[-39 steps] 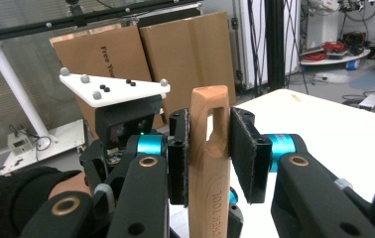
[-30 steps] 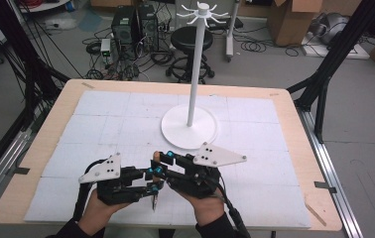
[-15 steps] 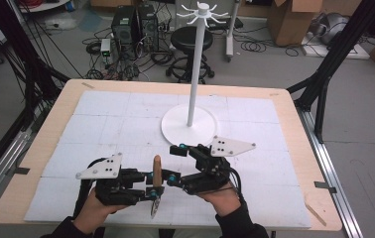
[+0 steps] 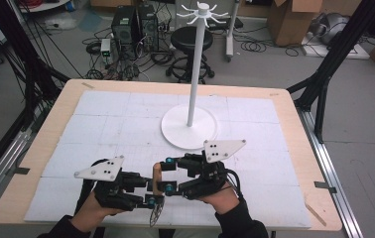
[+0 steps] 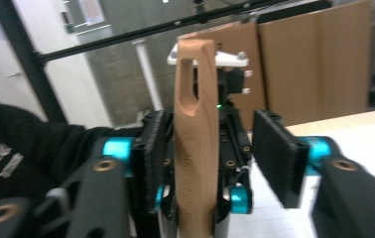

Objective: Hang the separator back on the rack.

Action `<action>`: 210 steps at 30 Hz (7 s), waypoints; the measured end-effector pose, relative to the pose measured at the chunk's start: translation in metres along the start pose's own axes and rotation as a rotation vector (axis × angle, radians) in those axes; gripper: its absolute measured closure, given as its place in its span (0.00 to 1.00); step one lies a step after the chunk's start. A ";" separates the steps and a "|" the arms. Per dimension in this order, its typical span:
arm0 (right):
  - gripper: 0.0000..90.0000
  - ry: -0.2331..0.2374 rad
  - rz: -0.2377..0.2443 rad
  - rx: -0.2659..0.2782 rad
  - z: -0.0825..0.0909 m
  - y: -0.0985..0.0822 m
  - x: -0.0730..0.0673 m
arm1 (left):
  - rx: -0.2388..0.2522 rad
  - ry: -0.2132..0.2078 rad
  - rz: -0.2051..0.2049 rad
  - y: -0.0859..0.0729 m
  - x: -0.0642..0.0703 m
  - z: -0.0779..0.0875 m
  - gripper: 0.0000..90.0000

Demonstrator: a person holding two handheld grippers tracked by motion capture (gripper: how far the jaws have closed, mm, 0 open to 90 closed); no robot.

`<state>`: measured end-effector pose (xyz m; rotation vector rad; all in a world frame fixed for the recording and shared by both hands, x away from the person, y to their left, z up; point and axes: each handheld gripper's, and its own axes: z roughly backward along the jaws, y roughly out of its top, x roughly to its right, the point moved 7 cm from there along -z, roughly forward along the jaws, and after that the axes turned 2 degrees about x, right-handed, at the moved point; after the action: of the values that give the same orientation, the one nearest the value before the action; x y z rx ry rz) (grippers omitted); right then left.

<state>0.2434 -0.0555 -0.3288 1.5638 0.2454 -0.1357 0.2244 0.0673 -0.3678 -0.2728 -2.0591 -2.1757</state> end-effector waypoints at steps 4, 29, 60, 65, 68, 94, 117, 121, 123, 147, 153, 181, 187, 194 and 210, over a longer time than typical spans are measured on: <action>0.64 0.043 0.012 0.002 -0.002 0.000 -0.004 | -0.011 -0.013 -0.003 -0.001 0.001 -0.001 0.77; 0.79 -0.302 -0.013 0.078 -0.002 0.007 0.006 | 0.038 0.224 -0.007 -0.001 -0.021 0.009 0.42; 0.69 -0.555 -0.087 0.060 -0.011 -0.002 0.010 | -0.050 0.357 -0.015 -0.011 -0.027 0.004 0.81; 0.38 -0.422 -0.048 0.055 -0.008 0.005 0.008 | -0.027 0.287 -0.001 -0.007 -0.023 0.006 0.81; 0.33 -0.352 0.079 0.007 -0.001 0.008 0.007 | 0.002 0.209 0.009 -0.003 -0.019 0.007 0.81; 0.80 -0.014 0.018 -0.009 -0.008 -0.004 0.004 | 0.019 0.072 0.000 0.001 -0.007 0.006 0.80; 0.81 -0.405 0.084 0.002 0.021 0.091 0.077 | 0.072 0.534 0.015 -0.012 -0.066 0.093 0.20; 0.81 -0.438 0.090 0.004 0.022 0.115 0.096 | 0.076 0.577 0.018 -0.015 -0.070 0.108 0.20; 0.81 -0.455 0.095 0.001 0.021 0.125 0.105 | 0.093 0.601 0.025 -0.016 -0.072 0.116 0.20; 0.80 -0.617 0.061 0.062 0.041 0.198 0.162 | 0.139 0.716 0.017 -0.018 -0.081 0.155 0.21; 0.80 -0.642 0.035 0.061 0.045 0.195 0.168 | 0.129 0.711 0.016 -0.019 -0.081 0.154 0.21; 0.22 -0.830 0.122 -0.061 0.106 0.088 0.113 | 0.206 0.755 0.029 -0.019 -0.084 0.165 0.19; 0.20 -0.910 0.092 -0.105 0.143 0.014 0.094 | 0.210 0.775 0.020 -0.019 -0.084 0.167 0.18; 0.20 -0.951 0.079 -0.091 0.174 -0.038 0.060 | 0.220 0.783 0.013 -0.018 -0.083 0.166 0.18; 0.20 -1.001 0.060 -0.055 0.202 -0.060 0.043 | 0.217 0.787 0.005 -0.018 -0.080 0.163 0.18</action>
<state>0.2841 -0.2546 -0.3999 1.2780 -0.5781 -0.8218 0.3049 0.2293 -0.3953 0.5181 -1.7680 -1.6311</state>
